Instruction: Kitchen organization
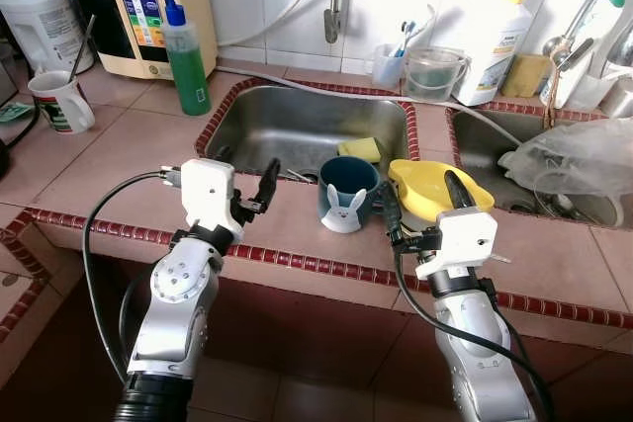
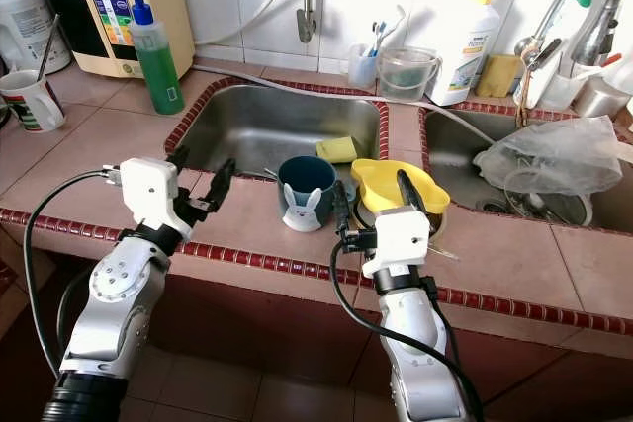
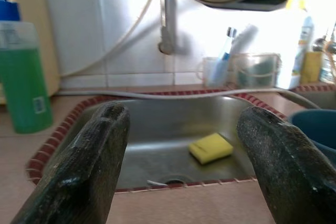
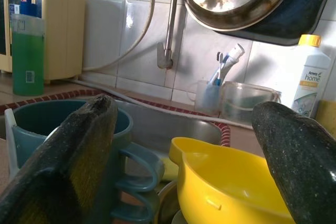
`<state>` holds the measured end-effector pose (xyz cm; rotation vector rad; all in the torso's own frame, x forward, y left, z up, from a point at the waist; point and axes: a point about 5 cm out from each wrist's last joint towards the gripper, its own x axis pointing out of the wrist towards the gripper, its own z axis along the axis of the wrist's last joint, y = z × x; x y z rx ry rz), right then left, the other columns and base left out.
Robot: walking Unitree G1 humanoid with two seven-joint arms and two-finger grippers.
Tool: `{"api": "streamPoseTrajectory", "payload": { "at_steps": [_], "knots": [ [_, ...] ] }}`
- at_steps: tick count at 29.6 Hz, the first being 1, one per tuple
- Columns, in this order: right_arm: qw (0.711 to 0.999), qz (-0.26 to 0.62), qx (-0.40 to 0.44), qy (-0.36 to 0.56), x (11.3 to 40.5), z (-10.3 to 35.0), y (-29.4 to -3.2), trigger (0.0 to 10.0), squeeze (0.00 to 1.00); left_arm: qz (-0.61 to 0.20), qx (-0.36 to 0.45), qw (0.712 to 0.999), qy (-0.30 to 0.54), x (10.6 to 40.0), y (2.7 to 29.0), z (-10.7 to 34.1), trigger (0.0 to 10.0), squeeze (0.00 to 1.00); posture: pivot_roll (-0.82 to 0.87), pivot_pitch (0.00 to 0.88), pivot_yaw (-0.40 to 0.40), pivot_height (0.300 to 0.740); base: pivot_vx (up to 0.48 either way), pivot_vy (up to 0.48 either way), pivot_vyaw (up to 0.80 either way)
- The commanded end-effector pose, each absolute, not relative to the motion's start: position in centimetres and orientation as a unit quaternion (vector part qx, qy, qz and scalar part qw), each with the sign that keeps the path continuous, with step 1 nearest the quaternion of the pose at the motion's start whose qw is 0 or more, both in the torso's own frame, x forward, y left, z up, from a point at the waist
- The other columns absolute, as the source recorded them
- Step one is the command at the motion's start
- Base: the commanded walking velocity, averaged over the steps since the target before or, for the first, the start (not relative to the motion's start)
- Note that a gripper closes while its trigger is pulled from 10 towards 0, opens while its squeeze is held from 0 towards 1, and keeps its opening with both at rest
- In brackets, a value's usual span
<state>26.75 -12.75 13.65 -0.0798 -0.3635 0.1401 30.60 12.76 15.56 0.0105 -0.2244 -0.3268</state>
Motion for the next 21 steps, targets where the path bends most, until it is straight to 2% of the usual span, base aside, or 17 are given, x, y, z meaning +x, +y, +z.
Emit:
{"api": "streamPoseTrajectory", "payload": {
  "at_steps": [1, 3, 21],
  "knots": [
    [0.98, 0.065, -0.037, -0.182, 26.8, 13.7, -13.0, 10.0, 0.0, -0.178, 0.012, 0.977, -0.121, 30.7, 12.3, 16.5, 10.0, 0.0, -0.13, 0.013, 0.019, 0.711, 0.0, 0.0, 0.0],
    [0.981, 0.065, -0.037, -0.18, 26.7, 13.6, -13.0, 10.0, 0.0, -0.202, 0.039, 0.971, -0.122, 30.6, 11.7, 16.7, 10.0, 0.0, -0.13, 0.02, 0.024, 0.711, 0.0, 0.0, 0.0],
    [0.974, 0.085, -0.028, -0.206, 27.1, 15.5, -12.2, 10.0, 0.0, -0.217, 0.05, 0.968, -0.116, 30.1, 11.6, 16.7, 10.0, 0.0, -0.13, 0.018, 0.019, 0.711, 0.0, 0.0, 0.0]
  ]
}}
